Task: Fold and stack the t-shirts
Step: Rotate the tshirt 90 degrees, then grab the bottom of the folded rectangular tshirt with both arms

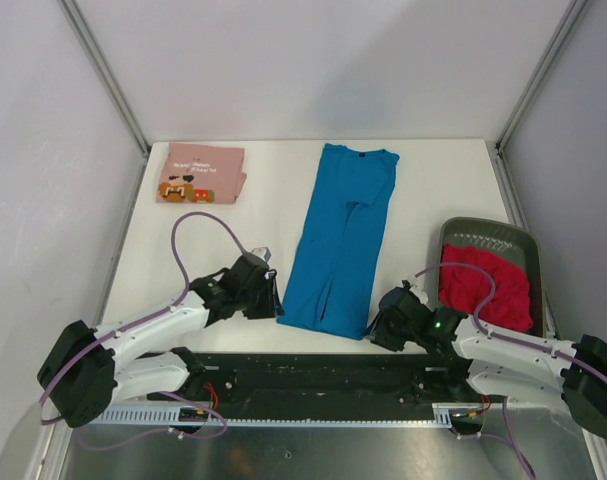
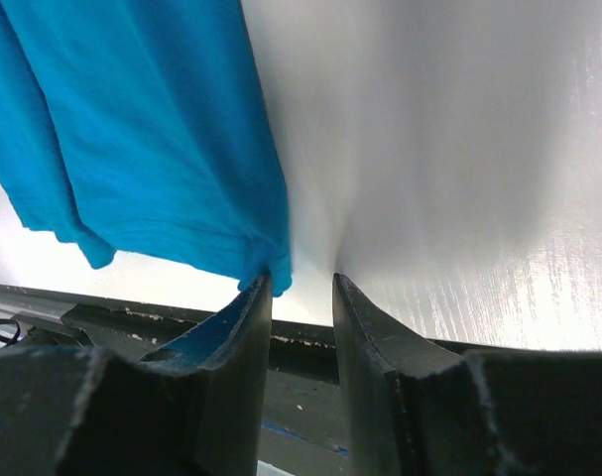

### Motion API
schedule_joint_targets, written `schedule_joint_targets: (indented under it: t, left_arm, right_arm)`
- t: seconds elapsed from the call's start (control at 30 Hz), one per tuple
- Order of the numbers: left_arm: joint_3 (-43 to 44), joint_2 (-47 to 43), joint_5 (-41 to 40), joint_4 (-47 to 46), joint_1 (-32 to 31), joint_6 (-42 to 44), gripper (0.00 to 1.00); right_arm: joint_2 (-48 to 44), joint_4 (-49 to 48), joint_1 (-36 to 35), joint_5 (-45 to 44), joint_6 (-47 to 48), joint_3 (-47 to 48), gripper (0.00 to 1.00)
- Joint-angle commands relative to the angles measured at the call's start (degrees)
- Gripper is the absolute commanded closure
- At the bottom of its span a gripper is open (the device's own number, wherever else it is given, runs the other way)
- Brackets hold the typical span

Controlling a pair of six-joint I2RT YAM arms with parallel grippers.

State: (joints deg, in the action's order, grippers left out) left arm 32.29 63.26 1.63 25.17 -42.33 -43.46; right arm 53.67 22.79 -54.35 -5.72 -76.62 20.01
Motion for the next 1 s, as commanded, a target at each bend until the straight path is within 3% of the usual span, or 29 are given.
schedule_joint_targets:
  t: [0.0,0.17,0.5,0.97]
  left_arm:
    - [-0.5,0.3,-1.4,-0.9,0.6,1.1,0.61]
    - [-0.6,0.7,-1.4,-1.0,0.6,1.2,0.61]
    - [-1.3,0.7,-1.4,-0.9,0.5,1.0,0.61]
    - [-1.1,1.0,-1.4,-1.0,0.6,1.0,0.61]
  right_arm:
    - [2.0,-3.3,-0.5,-2.1,-1.2,-0.2,0.65]
    - [1.4,-2.9,-1.1,-2.6,-1.7,-0.2,0.66]
    - [-10.1,4.2,-1.6,-6.4,-3.3,-0.2,0.65]
    - [4.4,-6.7,-1.2,-3.2,-0.8,-0.2,0.64]
